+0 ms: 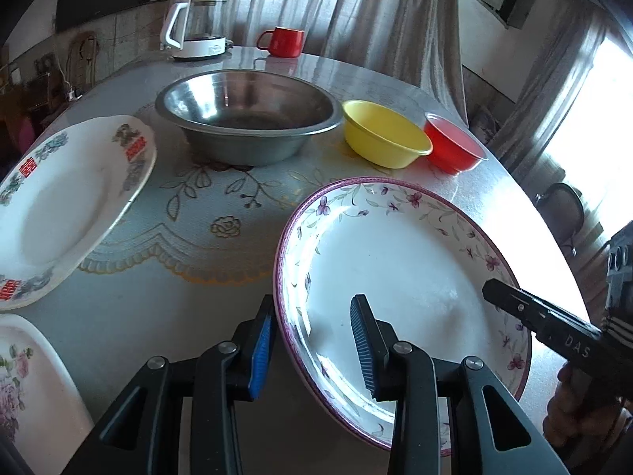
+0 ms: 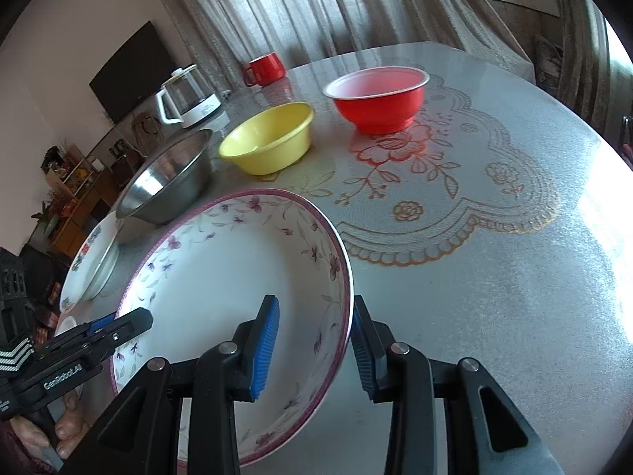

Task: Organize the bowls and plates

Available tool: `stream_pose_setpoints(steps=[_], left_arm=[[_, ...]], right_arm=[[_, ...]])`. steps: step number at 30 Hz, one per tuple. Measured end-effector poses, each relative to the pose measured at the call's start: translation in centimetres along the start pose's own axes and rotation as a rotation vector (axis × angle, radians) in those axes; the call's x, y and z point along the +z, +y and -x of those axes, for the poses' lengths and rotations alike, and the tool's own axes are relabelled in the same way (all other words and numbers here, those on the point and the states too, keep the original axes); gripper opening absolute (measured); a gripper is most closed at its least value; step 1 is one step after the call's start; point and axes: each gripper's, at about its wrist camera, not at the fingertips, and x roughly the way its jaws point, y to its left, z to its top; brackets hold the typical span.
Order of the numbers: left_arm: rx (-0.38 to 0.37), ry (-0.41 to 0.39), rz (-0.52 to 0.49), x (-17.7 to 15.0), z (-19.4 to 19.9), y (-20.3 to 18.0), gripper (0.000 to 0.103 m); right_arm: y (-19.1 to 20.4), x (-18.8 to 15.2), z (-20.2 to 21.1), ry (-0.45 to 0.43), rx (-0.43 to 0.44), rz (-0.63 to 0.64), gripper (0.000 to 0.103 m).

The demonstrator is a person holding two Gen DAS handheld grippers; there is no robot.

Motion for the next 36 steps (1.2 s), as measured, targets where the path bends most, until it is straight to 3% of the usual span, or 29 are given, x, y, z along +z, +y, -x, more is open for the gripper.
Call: stream_pose_setpoints(steps=[11,17,28,33,36], left_arm=[[0.072,-0.038,0.082,0.4,2.3,4.7,0.037],[0.092,-0.008,0.106,0.2,1.9,6.5,0.037],[0.105,-0.011,0.105,0.0,2.3,7.0,0.037],[0.102,-0.013,0.101,-0.4,3.2,7.1,0.037],[0.14,-0.015,0.056,-0.6,3.1,6.4,0.037]], right_arm=[[4.9,-0.8,-1.7,0.046,0.067,0.089,0.036],[6.8,-0.7,-2.4,0.055,0.075,0.119,0.036],[8.3,-0.6,-3.3,0.048,-0.006,0.17,0.034],[8.3,-0.6,-3.3,0.056,0.004,0.171,0.034],[8.5,-0.7,-3.4,0.055,0.0,0.18,0.035]])
